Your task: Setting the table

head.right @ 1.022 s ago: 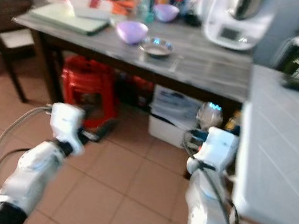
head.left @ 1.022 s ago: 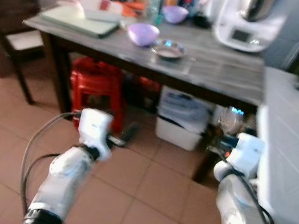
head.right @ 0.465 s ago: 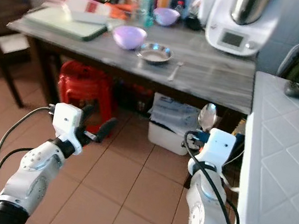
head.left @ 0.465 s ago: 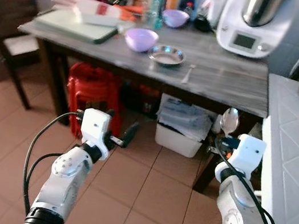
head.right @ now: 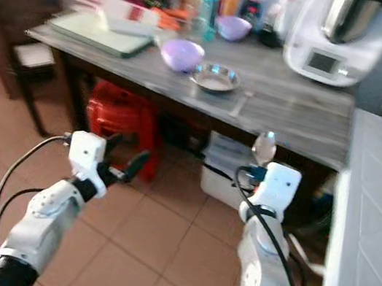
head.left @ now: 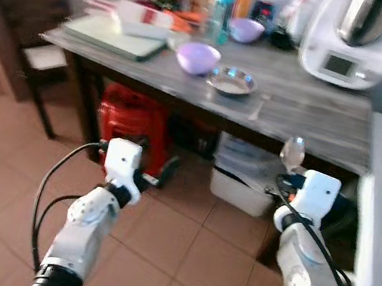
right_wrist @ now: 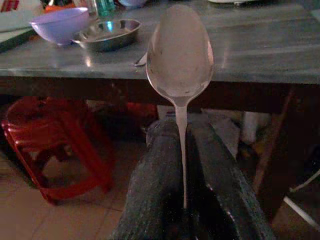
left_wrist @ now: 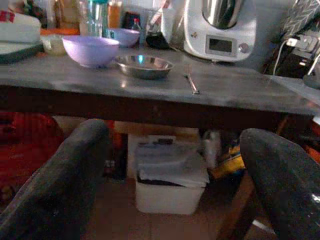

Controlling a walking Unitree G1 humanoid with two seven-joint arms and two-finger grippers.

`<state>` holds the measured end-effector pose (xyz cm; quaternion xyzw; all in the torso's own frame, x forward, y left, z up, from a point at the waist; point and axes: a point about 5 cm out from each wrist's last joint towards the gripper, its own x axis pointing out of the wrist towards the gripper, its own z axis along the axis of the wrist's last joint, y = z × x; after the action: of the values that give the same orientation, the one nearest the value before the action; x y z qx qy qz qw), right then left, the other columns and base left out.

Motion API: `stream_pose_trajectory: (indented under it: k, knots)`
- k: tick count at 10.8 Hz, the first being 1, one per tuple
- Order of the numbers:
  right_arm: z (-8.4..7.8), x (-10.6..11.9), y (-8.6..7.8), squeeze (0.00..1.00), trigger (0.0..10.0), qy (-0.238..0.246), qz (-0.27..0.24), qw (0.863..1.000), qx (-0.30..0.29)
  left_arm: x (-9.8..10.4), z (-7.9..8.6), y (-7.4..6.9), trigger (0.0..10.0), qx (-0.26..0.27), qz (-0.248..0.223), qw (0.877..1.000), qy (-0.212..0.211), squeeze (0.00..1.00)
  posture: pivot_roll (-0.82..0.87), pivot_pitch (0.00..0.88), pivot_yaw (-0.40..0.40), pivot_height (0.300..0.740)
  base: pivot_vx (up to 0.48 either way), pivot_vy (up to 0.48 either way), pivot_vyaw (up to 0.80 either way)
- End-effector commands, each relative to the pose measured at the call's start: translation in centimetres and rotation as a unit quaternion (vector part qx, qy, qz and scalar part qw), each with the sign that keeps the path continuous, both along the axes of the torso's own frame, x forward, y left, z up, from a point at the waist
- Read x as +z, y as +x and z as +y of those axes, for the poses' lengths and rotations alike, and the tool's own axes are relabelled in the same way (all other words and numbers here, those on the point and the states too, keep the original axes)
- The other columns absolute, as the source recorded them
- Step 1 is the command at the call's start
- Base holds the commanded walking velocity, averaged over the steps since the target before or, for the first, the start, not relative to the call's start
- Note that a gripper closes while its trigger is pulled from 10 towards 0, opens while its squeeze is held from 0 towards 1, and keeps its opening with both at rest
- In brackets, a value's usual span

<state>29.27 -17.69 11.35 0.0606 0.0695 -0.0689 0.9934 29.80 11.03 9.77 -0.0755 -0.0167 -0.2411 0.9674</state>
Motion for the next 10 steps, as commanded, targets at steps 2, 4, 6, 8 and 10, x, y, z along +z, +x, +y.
stream_pose_trajectory:
  k: [2, 4, 6, 8, 10]
  knots:
    - [-0.76, 0.29, -0.12, 0.00, 10.0, -0.002, -0.005, 1.000, -0.018, 0.26, -0.61, 0.05, 10.0, -0.010, -0.003, 1.000, 0.003, 0.00, 0.02, 0.000, 0.010, 0.740, 0.322, 0.000, 0.00]
    - [-0.87, 0.23, -0.14, 0.00, 10.0, 0.001, -0.004, 1.000, -0.020, 0.24, -0.67, 0.05, 10.0, -0.011, -0.003, 1.000, 0.002, 0.00, 0.02, 0.000, 0.010, 0.740, 0.324, 0.000, 0.00]
    - [-0.87, 0.20, -0.16, 0.00, 10.0, 0.003, -0.003, 1.000, -0.020, 0.24, -0.75, 0.04, 10.0, -0.012, -0.003, 1.000, 0.001, 0.00, 0.02, 0.000, 0.010, 0.740, 0.322, 0.000, 0.00]
    - [-0.82, 0.16, -0.13, 0.00, 10.0, 0.004, -0.002, 1.000, -0.019, 0.23, -0.81, 0.03, 10.0, -0.013, -0.004, 1.000, 0.001, 0.00, 0.02, 0.000, 0.006, 0.740, 0.321, 0.000, -0.52]
    - [-0.82, 0.22, -0.05, 0.00, 10.0, 0.004, -0.003, 1.000, -0.019, 0.21, -0.82, 0.03, 10.0, -0.012, -0.003, 1.000, 0.000, 0.00, 0.02, 0.000, 0.006, 0.740, 0.319, 0.000, -0.52]
